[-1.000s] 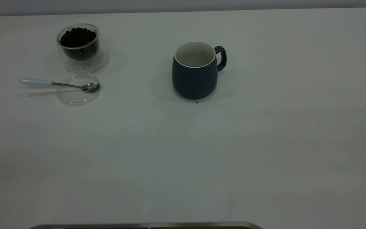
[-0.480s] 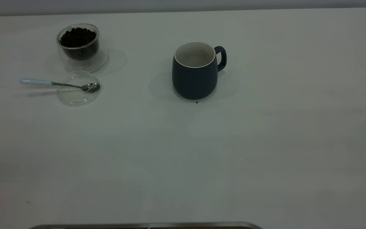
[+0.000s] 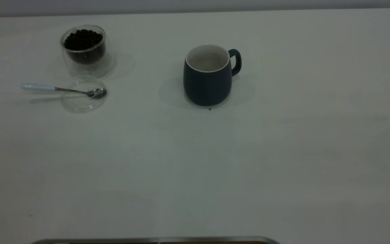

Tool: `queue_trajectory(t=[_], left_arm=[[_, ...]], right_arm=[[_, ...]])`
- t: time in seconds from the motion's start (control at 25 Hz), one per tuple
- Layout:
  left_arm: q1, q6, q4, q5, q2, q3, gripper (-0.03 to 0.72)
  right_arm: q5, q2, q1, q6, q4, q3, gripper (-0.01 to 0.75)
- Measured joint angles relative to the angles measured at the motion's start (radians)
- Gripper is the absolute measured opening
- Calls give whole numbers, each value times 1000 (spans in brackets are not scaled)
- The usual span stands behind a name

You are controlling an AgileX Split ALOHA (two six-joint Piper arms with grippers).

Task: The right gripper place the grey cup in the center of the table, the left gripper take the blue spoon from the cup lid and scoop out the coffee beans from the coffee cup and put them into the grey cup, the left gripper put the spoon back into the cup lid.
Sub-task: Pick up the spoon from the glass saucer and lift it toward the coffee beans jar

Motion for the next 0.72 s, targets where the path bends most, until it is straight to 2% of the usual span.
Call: queue_trajectory(t=[0.16, 0.36, 0.52, 0.72], left_arm=[[0, 146, -173, -88, 350, -103, 606], [0, 432, -412, -122, 775, -290, 666], [12, 563, -504, -67, 1062, -453, 707], [100, 714, -631, 47, 1319, -614, 712]], right_arm=[[0, 0, 0, 0, 0, 0, 590], [0, 0, 0, 0, 0, 0, 590], [0, 0, 0, 0, 0, 0, 590], [0, 0, 0, 0, 0, 1, 582]])
